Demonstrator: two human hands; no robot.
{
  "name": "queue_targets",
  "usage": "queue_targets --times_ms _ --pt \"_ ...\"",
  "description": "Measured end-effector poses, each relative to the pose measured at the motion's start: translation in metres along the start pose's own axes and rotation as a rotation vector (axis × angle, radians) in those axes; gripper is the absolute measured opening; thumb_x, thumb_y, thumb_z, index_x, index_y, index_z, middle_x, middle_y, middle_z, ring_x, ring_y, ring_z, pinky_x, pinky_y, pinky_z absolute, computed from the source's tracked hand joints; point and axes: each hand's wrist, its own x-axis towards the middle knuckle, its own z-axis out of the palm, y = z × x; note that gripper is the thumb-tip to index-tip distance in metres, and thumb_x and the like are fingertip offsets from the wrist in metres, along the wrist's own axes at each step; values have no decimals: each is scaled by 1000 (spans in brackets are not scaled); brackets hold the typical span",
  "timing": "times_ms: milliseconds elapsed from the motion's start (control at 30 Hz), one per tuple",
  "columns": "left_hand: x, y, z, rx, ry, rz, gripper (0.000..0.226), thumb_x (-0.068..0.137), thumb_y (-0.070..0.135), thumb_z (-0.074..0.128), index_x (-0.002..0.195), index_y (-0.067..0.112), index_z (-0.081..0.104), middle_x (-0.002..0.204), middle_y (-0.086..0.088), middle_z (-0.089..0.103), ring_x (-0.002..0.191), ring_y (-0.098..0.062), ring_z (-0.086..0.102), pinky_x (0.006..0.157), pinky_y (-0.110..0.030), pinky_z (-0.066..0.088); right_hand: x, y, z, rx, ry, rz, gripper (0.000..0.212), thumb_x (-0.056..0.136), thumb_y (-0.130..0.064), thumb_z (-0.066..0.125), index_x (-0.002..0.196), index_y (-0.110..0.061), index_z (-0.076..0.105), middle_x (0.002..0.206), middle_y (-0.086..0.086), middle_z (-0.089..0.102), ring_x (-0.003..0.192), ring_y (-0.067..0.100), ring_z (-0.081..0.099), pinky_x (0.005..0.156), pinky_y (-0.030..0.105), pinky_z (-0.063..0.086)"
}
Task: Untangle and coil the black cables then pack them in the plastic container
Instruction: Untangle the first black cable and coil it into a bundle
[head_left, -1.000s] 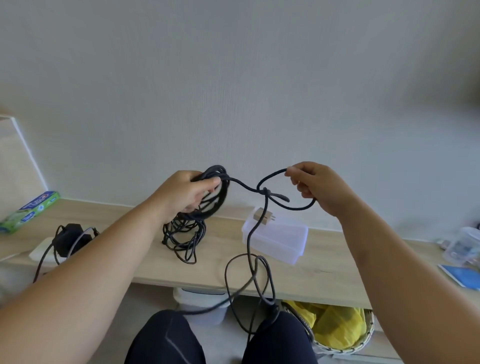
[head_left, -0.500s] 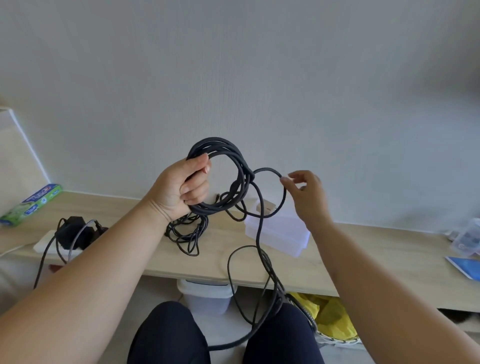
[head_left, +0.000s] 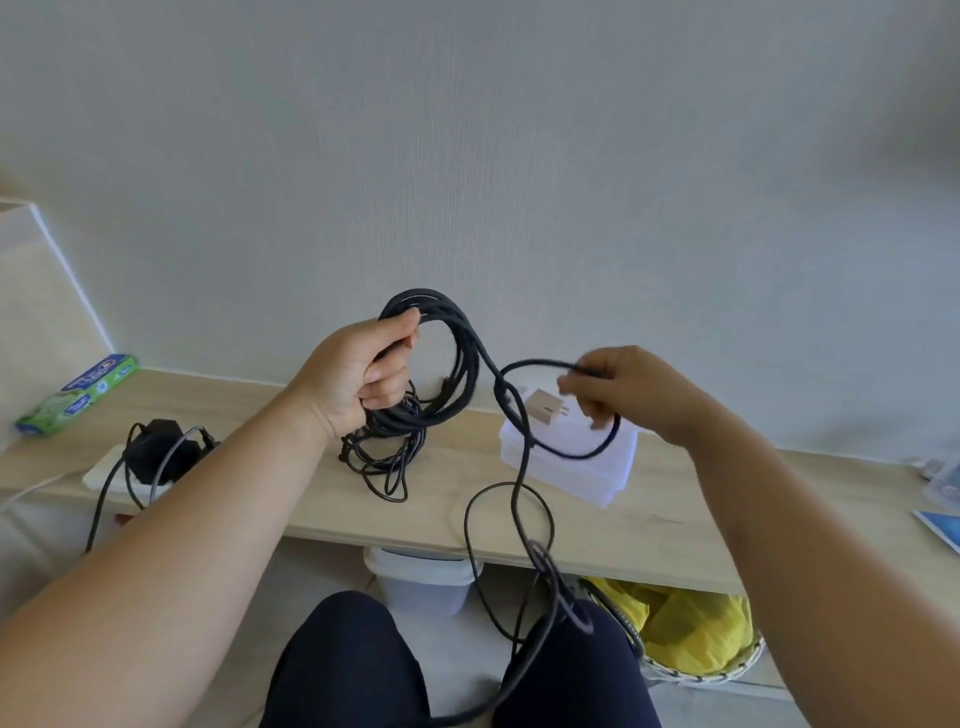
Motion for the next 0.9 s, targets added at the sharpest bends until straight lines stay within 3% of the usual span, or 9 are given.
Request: queue_targets --times_ms 100,200,300,433,500,633,700,800,900 --pt "2 -6 4 287 194 40 34 96 24 50 63 14 47 38 6 25 34 -10 17 41 -22 11 -8 -11 -1 531 -228 121 31 94 -16 50 65 -10 60 49 1 46 35 11 31 41 21 38" --pt "-1 -15 5 356 272 90 32 95 23 53 65 13 48 41 6 25 36 -11 17 41 -20 12 -5 -13 5 1052 -208 224 41 98 -30 38 79 -8 68 57 1 54 33 7 33 33 15 31" --pt "-8 -19 8 484 208 156 29 92 27 59 69 11 51 41 8 29 37 -10 22 40 -19 20 0 -12 13 1249 -190 209 51 98 -24 31 82 -5 76 83 7 71 47 13 54 39 17 43" --pt "-15 -24 8 771 22 187 29 86 34 65 68 13 56 46 10 42 43 -5 37 50 -21 30 3 -14 22 1260 -69 130 42 97 -15 30 101 -3 70 114 9 68 83 25 69 63 28 56" --pt "-17 -25 10 854 -26 182 31 84 40 65 73 11 60 54 8 48 51 -7 43 56 -25 33 5 -12 25 1160 -23 72 32 98 -12 37 108 -6 67 118 6 67 97 25 67 74 30 56" --pt "-15 -20 17 751 -75 34 30 90 33 62 69 13 55 43 10 41 39 -7 35 46 -21 28 3 -16 32 172 26 -68 31 92 -14 57 119 -27 63 118 -8 64 102 5 62 90 19 44" --pt "-14 -20 20 683 -135 -31 31 87 38 62 70 13 54 46 5 36 39 -12 29 43 -22 24 2 -20 37 -112 31 -172 40 88 -17 63 126 -28 59 123 -14 58 106 5 57 91 12 39" --pt "-13 -22 27 634 -189 -84 26 93 28 57 73 10 56 47 0 32 39 -13 24 40 -20 22 -1 -26 40 -242 -22 -338 45 87 -8 61 130 -22 56 119 -22 51 111 -6 47 87 -5 28" --pt "-13 -27 32 509 -212 -125 26 95 15 44 73 5 53 45 2 26 39 -12 18 39 -20 16 -3 -29 40 -224 -145 -370 44 84 -1 60 124 -18 60 115 -19 59 106 -11 49 89 -2 33"
